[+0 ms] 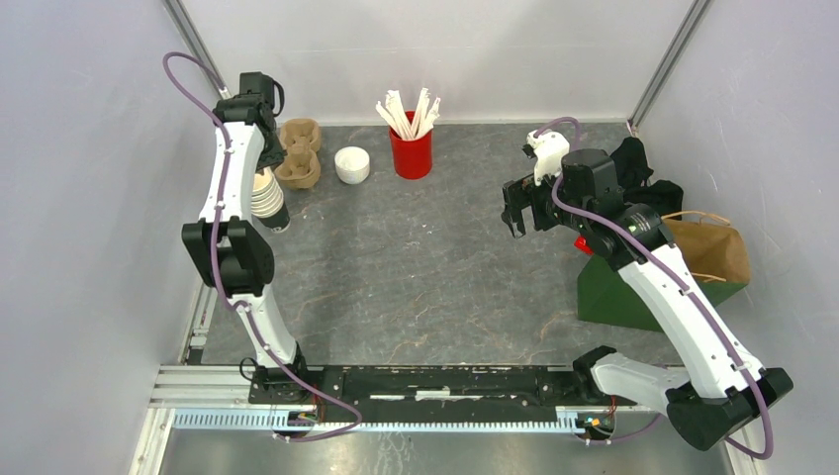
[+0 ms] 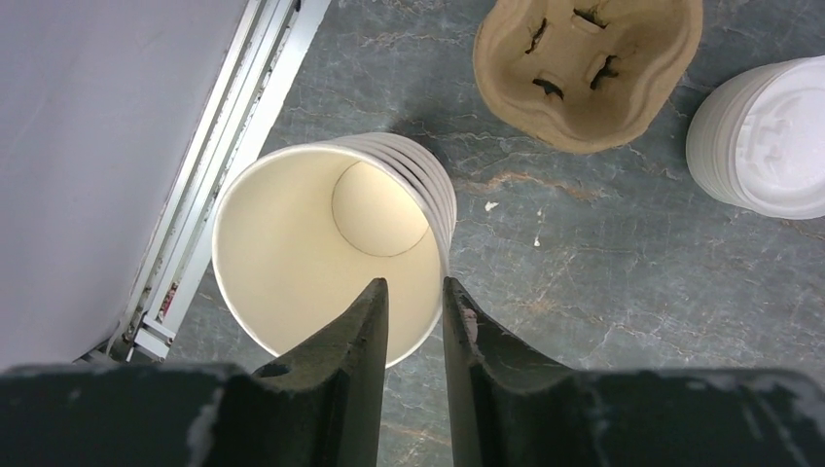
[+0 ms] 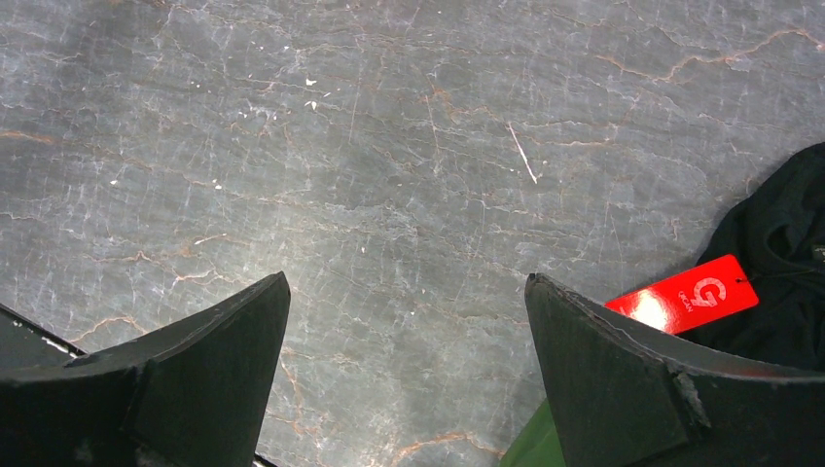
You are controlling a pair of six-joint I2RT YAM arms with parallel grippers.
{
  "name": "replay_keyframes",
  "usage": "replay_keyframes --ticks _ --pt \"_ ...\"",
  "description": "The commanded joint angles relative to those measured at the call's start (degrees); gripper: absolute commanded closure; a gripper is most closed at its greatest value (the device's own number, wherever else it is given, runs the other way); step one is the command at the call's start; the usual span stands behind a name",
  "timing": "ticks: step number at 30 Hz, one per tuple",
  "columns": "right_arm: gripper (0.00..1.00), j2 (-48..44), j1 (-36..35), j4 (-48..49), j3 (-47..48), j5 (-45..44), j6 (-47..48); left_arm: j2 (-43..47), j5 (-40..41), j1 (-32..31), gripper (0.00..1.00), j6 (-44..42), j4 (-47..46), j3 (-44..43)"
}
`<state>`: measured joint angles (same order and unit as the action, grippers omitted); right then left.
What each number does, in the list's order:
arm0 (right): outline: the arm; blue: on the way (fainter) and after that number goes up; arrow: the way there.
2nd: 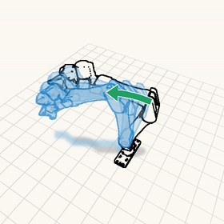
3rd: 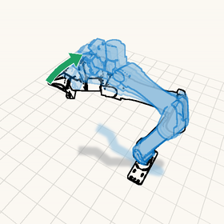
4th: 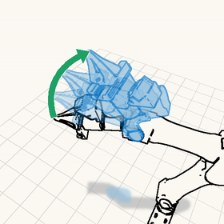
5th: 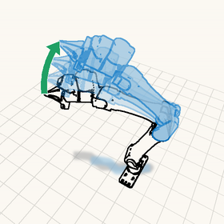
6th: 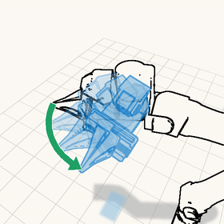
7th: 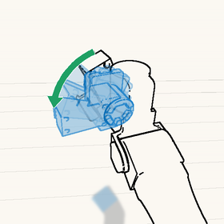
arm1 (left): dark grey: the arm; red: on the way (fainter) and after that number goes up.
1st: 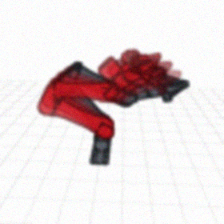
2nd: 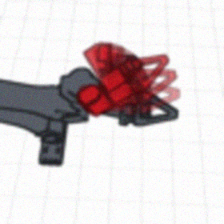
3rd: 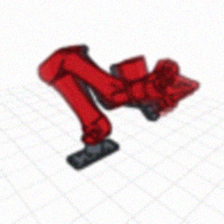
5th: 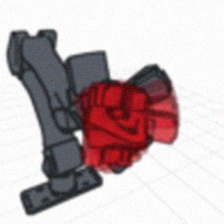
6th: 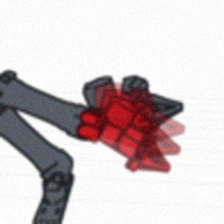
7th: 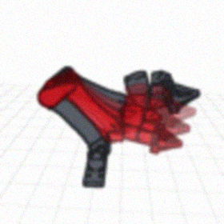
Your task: Pack the takeout coffee
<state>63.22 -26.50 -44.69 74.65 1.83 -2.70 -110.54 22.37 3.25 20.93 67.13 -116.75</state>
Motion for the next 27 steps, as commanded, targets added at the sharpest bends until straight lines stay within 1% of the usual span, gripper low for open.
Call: replay_keyframes --ticks 1,7,11,14,21,24,27 --pt "0.02 -0.6 0.2 2.3 0.4 0.5 0.2 -1.5 0.4 0.3 0.67 -2.6 -1.0 -2.3" --pt "0.02 -0.6 0.1 2.4 0.0 0.6 -0.2 -2.4 -0.2 0.3 0.67 -2.8 -1.0 -3.1" --pt "0.02 -0.6 0.2 2.6 -0.2 0.8 -0.2 -2.6 -0.1 0.3 0.69 -3.1 -1.1 -3.0" --pt "0.02 -0.6 0.1 2.5 -0.3 0.8 -0.2 -2.4 0.0 0.3 0.64 -3.0 -1.3 -3.0" --pt "0.02 -0.8 0.2 2.8 -0.8 1.1 -0.2 -2.9 -0.7 0.3 0.63 -3.1 -1.6 -2.6" --pt "0.02 -1.0 0.1 2.7 -0.9 1.1 -0.3 -3.3 -0.7 0.3 0.64 -3.2 -1.7 -2.5" --pt "0.02 -1.3 0.2 2.7 -1.1 0.9 -0.3 -3.1 -0.5 0.3 0.69 -3.2 -1.8 -2.7"
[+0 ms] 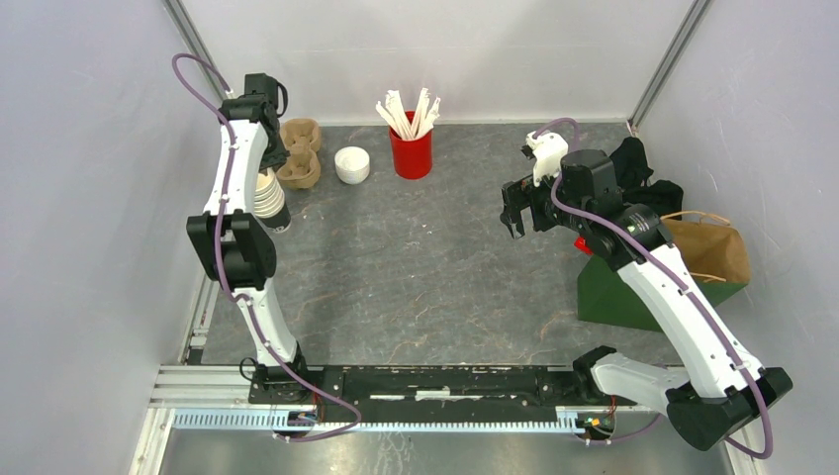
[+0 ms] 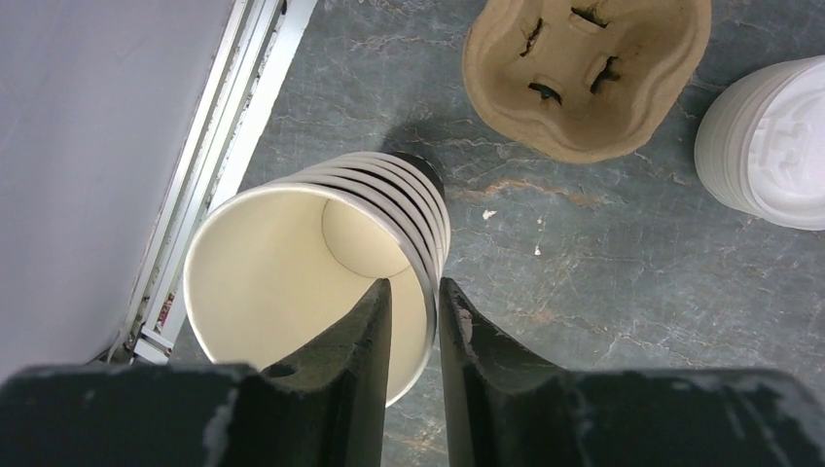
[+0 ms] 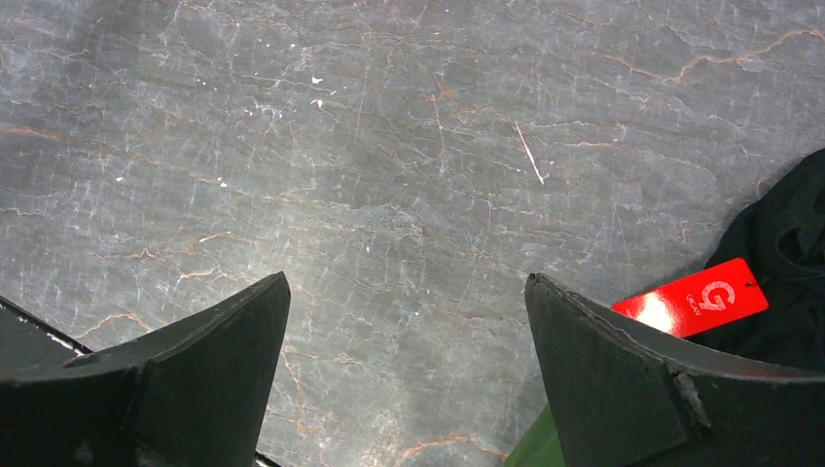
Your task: Pack the takeout coffee
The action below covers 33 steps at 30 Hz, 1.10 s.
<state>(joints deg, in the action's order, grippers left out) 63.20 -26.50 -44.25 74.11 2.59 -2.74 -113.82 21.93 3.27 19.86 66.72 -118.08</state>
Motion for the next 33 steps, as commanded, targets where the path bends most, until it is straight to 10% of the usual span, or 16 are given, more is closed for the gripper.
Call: replay_keyframes --ticks 1,33 --pt "0.02 -1.2 0.2 2.2 -0.6 0.1 -0.2 0.3 0.2 0.3 0.71 -2.2 -1.5 -1.4" --pt "0.02 -0.7 0.2 2.4 1.6 1.2 -0.9 5.3 3.3 0.2 0.98 -2.5 2.5 -5.4"
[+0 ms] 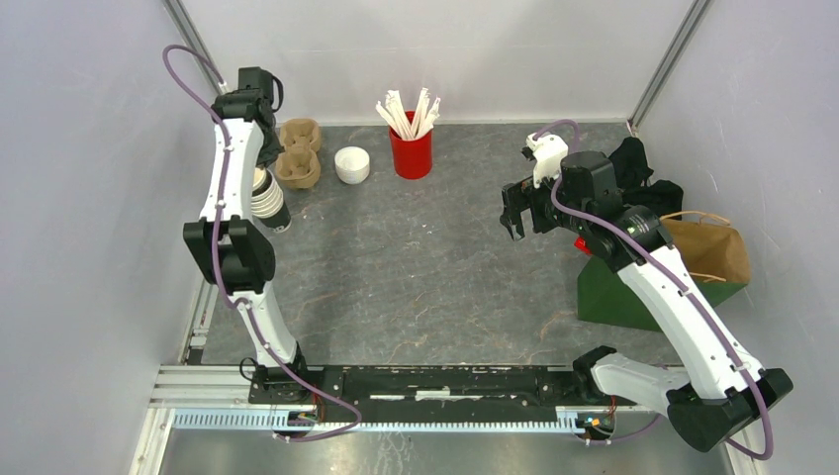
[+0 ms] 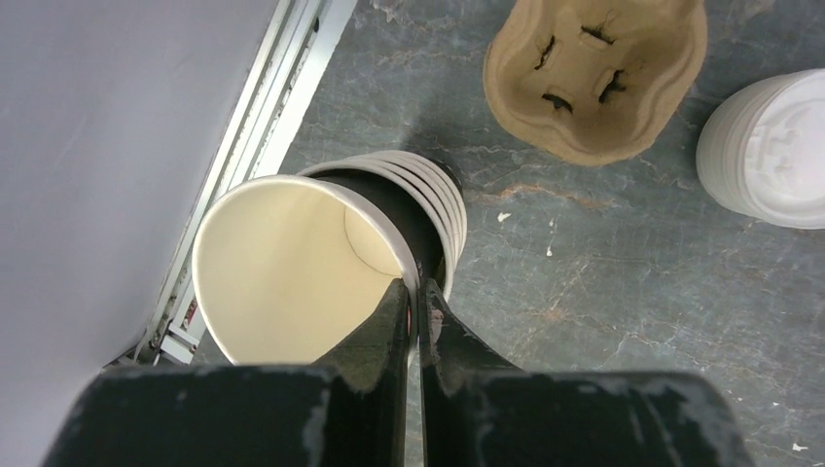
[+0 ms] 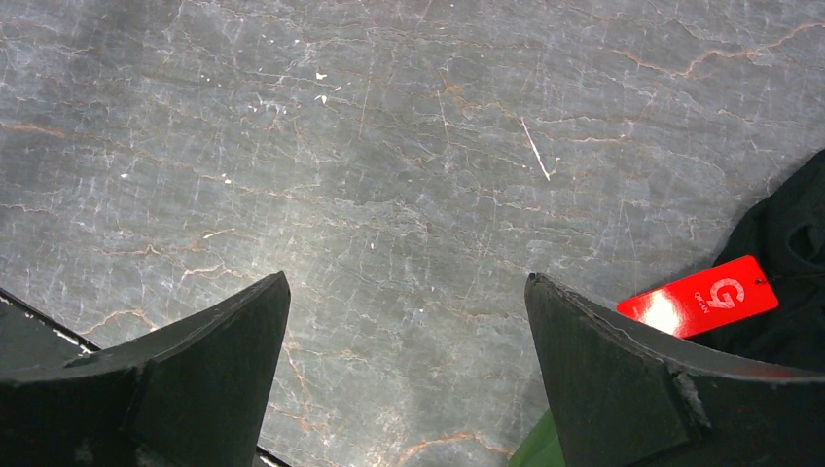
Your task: Pack the takeout coffee
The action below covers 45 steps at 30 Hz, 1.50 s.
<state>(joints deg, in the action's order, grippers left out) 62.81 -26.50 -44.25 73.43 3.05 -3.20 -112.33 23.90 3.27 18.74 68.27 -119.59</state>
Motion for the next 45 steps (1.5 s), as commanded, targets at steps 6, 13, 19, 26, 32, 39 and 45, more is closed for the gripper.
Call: replay_keyframes --ticks 6,13,19,26,32,39,45 --pt "0.02 -1.0 0.1 2.6 2.4 1.5 -1.0 5.9 -0.1 0.2 0.98 0.9 3.7 -6.7" --pt "0.02 -2.3 0.2 1.5 3.0 0.9 -0.8 9.5 -1.8 0.2 0.98 4.8 11.6 -15.1" --pt "0.02 -4.8 0.2 1.5 1.0 1.9 -1.4 22.0 -10.3 0.1 0.98 5.3 5.5 -7.0" --pt "0.02 -9.1 0.2 1.7 -2.3 3.3 -4.7 35.6 -13.2 -13.7 0.98 8.4 -4.3 19.0" --pt "0.02 -11.9 0.1 2.3 -4.9 5.0 -6.6 36.4 -1.3 -38.6 0.98 18.3 -8.2 34.1" --pt "0.02 -12.3 0.2 3.8 -7.8 4.1 -7.4 28.7 8.6 -62.5 0.98 22.6 -10.8 40.1" --pt "0.02 -14.9 0.1 7.3 -10.4 3.1 -5.6 24.9 6.3 -69.9 0.98 16.6 -18.1 43.4"
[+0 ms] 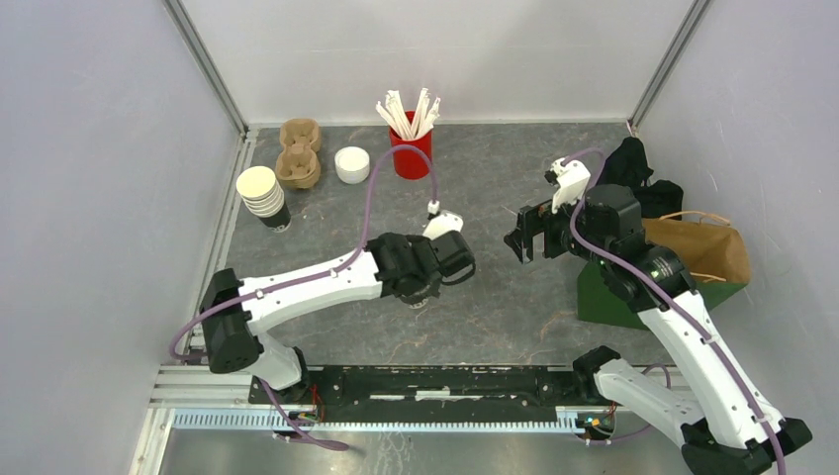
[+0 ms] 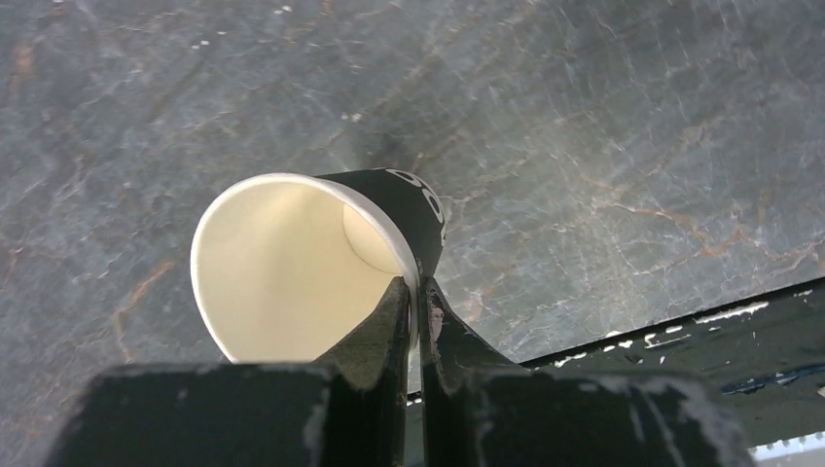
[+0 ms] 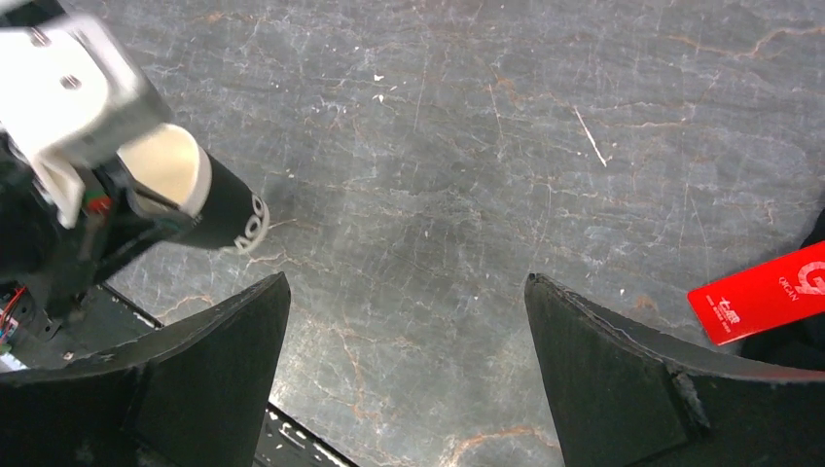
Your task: Pack the takeout coffee
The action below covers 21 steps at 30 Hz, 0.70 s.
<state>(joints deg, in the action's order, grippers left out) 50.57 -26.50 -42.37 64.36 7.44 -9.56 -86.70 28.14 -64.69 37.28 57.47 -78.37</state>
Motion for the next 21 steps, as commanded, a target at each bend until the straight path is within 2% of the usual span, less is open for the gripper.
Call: replay_keyframes --ticks 1,8,13,17,20,21 --pt "0.02 -3.1 0.2 5.9 -1.8 -1.6 1.0 -1.5 2.1 -2.0 0.98 -3.2 -8.1 2.7" --pt "0.02 -4.7 0.1 7.7 -2.5 -5.0 0.6 -6.8 7.8 -1.9 0.98 -8.3 -9.0 0.7" --pt "0.02 -5.9 0.2 8.6 -3.4 -9.8 1.2 -9.0 7.5 -1.6 0.98 -11.9 -14.6 1.8" --pt "0.02 -4.2 0.2 7.0 0.0 -11.4 2.1 -11.6 5.7 -1.5 0.97 -12.5 -14.1 -0.8" --pt "0.02 -3.5 0.2 7.1 0.3 -13.0 3.7 -12.1 4.6 -1.5 0.87 -12.7 -14.5 -1.7" --pt "0.02 -3.4 0.2 7.1 0.2 -13.5 3.7 -12.4 4.4 -1.5 0.75 -12.8 -14.2 -2.2"
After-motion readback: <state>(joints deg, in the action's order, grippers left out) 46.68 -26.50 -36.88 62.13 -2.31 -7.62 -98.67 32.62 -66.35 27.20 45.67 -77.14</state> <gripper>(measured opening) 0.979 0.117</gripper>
